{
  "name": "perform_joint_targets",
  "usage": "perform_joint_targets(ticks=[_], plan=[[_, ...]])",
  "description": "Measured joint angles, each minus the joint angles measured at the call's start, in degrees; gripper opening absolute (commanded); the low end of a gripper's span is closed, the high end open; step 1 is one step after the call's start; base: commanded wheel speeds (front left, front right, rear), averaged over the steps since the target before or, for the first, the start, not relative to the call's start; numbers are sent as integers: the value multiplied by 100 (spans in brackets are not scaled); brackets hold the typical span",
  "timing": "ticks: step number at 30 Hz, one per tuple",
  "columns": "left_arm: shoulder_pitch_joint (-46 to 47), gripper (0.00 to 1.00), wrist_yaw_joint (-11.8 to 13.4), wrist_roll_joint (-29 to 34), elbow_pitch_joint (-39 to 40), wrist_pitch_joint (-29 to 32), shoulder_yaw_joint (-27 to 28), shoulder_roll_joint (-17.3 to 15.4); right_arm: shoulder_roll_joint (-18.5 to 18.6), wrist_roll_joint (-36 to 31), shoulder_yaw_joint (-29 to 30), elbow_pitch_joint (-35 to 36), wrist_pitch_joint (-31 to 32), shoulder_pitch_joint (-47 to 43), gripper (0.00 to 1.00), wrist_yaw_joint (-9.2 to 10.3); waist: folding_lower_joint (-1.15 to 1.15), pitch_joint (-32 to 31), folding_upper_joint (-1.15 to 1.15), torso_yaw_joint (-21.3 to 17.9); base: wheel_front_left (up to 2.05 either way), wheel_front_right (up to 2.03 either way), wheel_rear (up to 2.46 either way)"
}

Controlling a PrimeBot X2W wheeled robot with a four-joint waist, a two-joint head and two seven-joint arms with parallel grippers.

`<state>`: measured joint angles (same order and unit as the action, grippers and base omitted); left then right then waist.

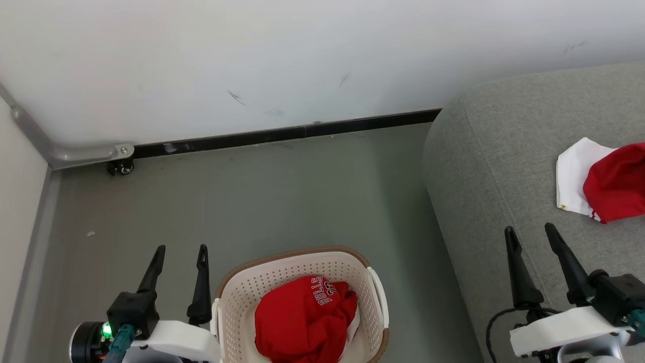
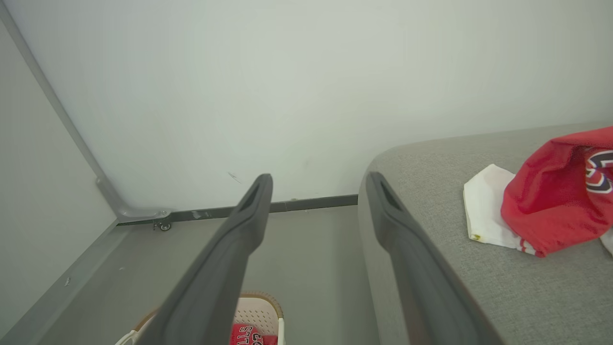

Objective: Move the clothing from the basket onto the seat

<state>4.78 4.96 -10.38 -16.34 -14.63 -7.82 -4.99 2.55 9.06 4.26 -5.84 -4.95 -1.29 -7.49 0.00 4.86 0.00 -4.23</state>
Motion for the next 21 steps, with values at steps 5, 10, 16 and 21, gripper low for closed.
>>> perform_joint_targets(ticks=[5, 10, 16, 21], plan=[[218, 100, -52, 66, -80, 0, -68, -53, -11, -11, 108, 133, 0, 5, 100, 0, 0, 185, 0, -42, 0, 0, 0], [420, 100, -134, 159, -223, 5, -134, -114, -13, -13, 121, 265, 0, 13, 100, 0, 0, 391, 0, -84, 0, 0, 0], [622, 100, -191, 214, -386, 69, -233, -185, -18, -64, 142, 436, -1, 30, 100, 0, 0, 607, 0, -133, 0, 0, 0], [773, 100, -254, 303, -537, 108, -338, -193, -21, -64, 180, 581, -9, 49, 100, 0, 0, 832, 0, -190, 0, 0, 0]])
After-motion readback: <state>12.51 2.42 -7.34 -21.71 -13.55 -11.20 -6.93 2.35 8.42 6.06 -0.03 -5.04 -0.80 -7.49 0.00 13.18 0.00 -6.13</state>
